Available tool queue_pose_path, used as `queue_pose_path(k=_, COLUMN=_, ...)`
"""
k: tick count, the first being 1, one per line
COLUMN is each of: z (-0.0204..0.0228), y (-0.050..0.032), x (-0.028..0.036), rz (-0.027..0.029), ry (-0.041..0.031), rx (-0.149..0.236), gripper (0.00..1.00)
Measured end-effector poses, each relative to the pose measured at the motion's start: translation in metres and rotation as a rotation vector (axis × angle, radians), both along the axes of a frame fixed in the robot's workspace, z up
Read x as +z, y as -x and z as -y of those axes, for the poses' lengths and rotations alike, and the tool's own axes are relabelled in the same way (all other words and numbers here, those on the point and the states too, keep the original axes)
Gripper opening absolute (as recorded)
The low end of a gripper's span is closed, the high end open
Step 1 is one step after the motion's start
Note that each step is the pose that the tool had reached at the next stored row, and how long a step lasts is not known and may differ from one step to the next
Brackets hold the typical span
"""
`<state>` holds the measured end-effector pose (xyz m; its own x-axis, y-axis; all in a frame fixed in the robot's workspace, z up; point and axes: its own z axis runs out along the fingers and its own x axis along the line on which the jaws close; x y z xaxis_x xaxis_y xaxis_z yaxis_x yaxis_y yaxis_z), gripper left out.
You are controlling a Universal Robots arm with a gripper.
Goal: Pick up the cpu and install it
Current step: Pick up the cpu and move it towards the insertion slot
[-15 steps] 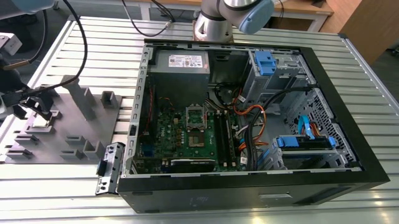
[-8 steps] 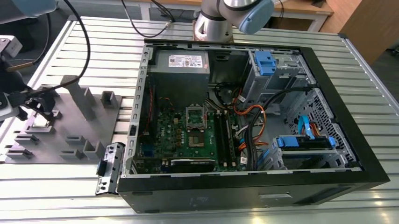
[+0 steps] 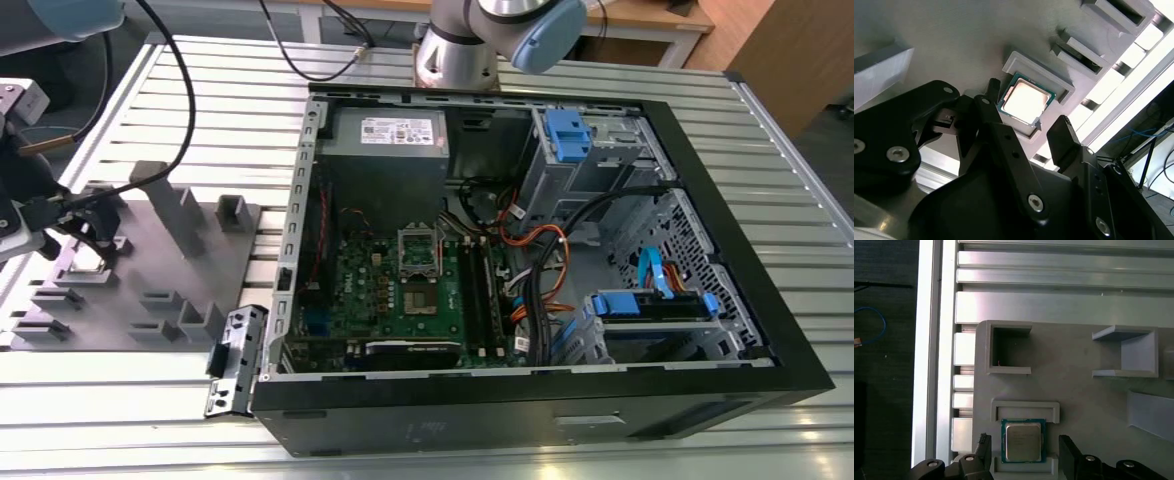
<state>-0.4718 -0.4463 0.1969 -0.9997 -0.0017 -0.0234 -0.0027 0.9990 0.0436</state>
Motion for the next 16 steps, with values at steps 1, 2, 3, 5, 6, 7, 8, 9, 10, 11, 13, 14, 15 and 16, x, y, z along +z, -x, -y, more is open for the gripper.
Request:
queue_pose_path(k=1, z=0.0, y=0.0, x=0.0, rz=0.0001, ry=0.0, rx=0.0, gripper=0.65)
queue_pose_path(k=2, z=0.0, y=0.0, x=0.0, rz=0.0, ry=0.0, rx=0.0, gripper=0.65)
queue_pose_path(k=3, z=0.0, y=0.0, x=-0.0001, rz=0.0001, ry=0.0, rx=0.0, gripper=0.65)
queue_pose_path(k=5, z=0.0, y=0.0, x=-0.0001, rz=0.0001, ry=-0.0001, rx=0.0, gripper=0.65)
queue_pose_path(k=6, z=0.0, y=0.0, x=-0.0001, rz=0.0001, ry=0.0, rx=0.0, gripper=0.65)
queue_pose_path(k=7, z=0.0, y=0.0, x=-0.0001, rz=0.0001, ry=0.0, rx=0.0, gripper=0.65)
queue_pose_path(k=8, z=0.0, y=0.0, x=-0.0005, rz=0.0002, ry=-0.0001, rx=0.0, gripper=0.65)
queue_pose_path(k=9, z=0.0, y=-0.0001, x=-0.0013, rz=0.0005, ry=-0.0003, rx=0.0, gripper=0.65)
queue_pose_path(k=10, z=0.0, y=-0.0001, x=-0.0021, rz=0.0003, ry=-0.0001, rx=0.0, gripper=0.65)
queue_pose_path(k=11, z=0.0, y=0.0, x=-0.0034, rz=0.0, ry=0.0, rx=0.0, gripper=0.65)
queue_pose_path(k=13, z=0.0, y=0.0, x=-0.0067, rz=0.0001, ry=0.0, rx=0.0, gripper=0.65)
queue_pose_path(k=14, z=0.0, y=0.0, x=-0.0085, rz=0.0001, ry=0.0, rx=0.0, gripper=0.65)
queue_pose_path(k=15, z=0.0, y=0.0, x=-0.01, rz=0.0001, ry=0.0, rx=0.0, gripper=0.65)
queue_pose_path(k=16, z=0.0, y=0.0, x=-0.0101, rz=0.0, ry=0.0003, rx=0.0, gripper=0.65)
